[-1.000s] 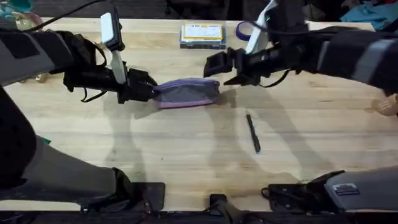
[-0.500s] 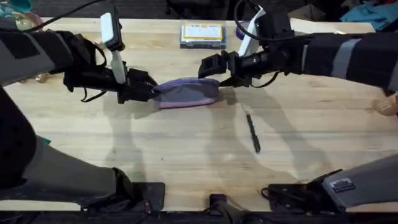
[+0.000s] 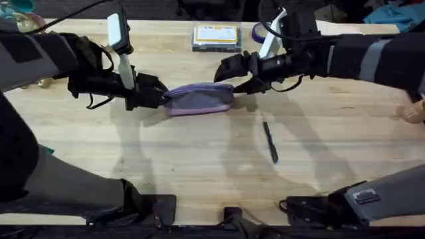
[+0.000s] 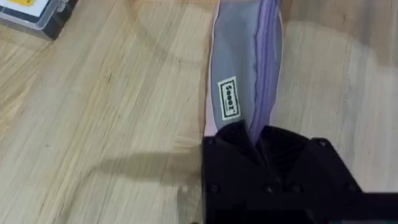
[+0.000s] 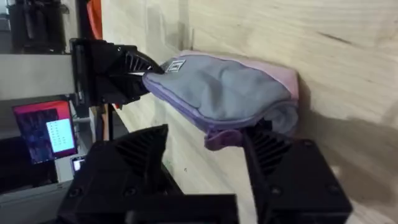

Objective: Unzip the bag, pick up the pens from the table one at a time and place them inside, then zip the bag closed.

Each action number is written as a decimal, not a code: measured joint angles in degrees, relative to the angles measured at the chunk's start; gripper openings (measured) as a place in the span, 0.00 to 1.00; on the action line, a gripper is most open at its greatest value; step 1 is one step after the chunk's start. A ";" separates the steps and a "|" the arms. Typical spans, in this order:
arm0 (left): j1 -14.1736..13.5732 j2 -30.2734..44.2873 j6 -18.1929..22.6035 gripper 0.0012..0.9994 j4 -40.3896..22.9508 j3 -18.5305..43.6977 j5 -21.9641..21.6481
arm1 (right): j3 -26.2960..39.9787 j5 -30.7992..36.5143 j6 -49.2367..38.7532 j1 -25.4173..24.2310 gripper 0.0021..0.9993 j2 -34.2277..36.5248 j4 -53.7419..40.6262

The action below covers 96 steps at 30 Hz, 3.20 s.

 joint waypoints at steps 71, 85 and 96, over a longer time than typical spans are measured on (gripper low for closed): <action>-0.56 0.00 0.00 0.04 -0.50 0.00 1.03 | 7.01 39.63 -11.11 16.05 0.03 -10.51 -19.42; 0.13 0.00 0.00 0.04 -0.34 0.00 0.58 | 7.26 47.28 -11.33 23.25 0.03 -10.51 -14.47; 0.22 0.00 0.00 0.04 -0.58 0.00 0.57 | 7.26 49.95 -11.52 24.21 0.03 -8.72 -11.97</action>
